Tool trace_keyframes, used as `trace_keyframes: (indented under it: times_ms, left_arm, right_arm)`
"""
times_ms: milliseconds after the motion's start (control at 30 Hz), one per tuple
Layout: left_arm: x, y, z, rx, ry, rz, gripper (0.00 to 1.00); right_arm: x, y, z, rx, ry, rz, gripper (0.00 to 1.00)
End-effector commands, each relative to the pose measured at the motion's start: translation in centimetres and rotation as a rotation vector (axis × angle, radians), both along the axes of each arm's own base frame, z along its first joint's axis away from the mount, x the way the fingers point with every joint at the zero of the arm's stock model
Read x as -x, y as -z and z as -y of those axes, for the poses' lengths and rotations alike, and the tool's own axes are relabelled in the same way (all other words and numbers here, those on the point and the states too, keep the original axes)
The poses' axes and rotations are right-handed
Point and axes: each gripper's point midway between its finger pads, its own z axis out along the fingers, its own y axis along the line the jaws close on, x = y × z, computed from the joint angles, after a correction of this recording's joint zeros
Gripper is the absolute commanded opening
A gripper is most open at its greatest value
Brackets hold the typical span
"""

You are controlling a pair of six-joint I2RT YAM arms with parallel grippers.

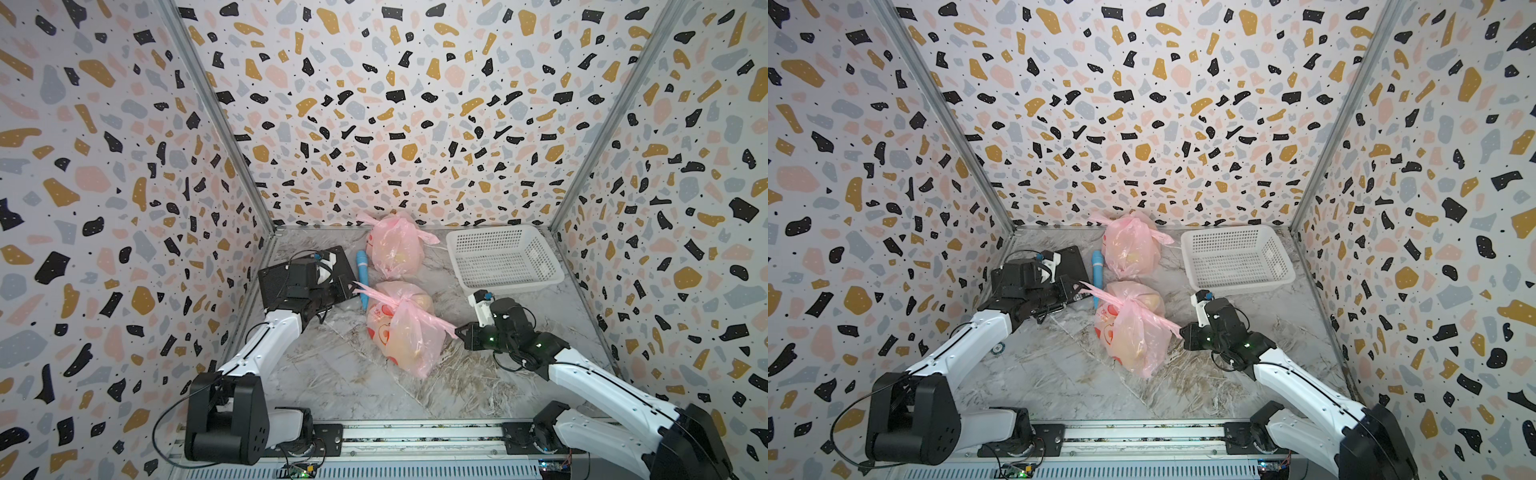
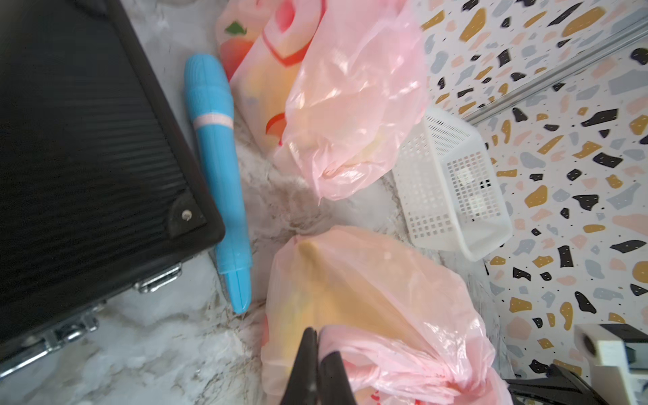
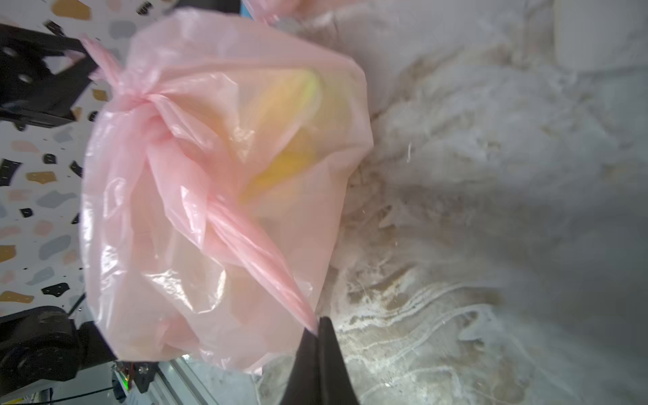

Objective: Place the banana into a plastic bag & tie a knot
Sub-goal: Tie the plastic bag at the center of the board, then reset both arms

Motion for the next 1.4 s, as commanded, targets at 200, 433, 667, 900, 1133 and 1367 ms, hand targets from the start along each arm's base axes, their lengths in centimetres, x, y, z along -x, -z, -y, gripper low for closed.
trace_keyframes:
  times_ms: [200,433,667,900,1133,1367]
  left_arm:
    - [-1.3,-2.9,-2.5,0.000,-0.142,0.120,0.18]
    - [1.4,-7.6,-2.8,-0.048,-0.119,0.185,0.72]
    - [6.5,-10.8,-5.7,-0.149,-0.254,0.255,0.99]
    - [10.1,-11.1,-7.7,-0.193,-0.354,0.368,0.99]
    - [10.4,-8.2,-9.8,-0.302,-0.439,0.423,0.99]
    - [7.6,-3.7,-11.6,-0.507,-0.439,0.423,0.99]
  right_arm:
    - [-0.6,-3.0,0.0,-0.040,0.002,0.068,0.00]
    - [-0.2,-8.2,1.1,0.005,-0.045,0.217,0.54]
    - [0.7,-13.2,5.5,0.149,0.022,0.411,1.00]
    - [1.1,-15.0,9.4,0.262,0.101,0.671,1.00]
    - [-0.7,-13.2,10.1,0.322,0.164,0.812,1.00]
    - [-5.2,-10.6,14.8,0.516,0.459,0.827,1.00]
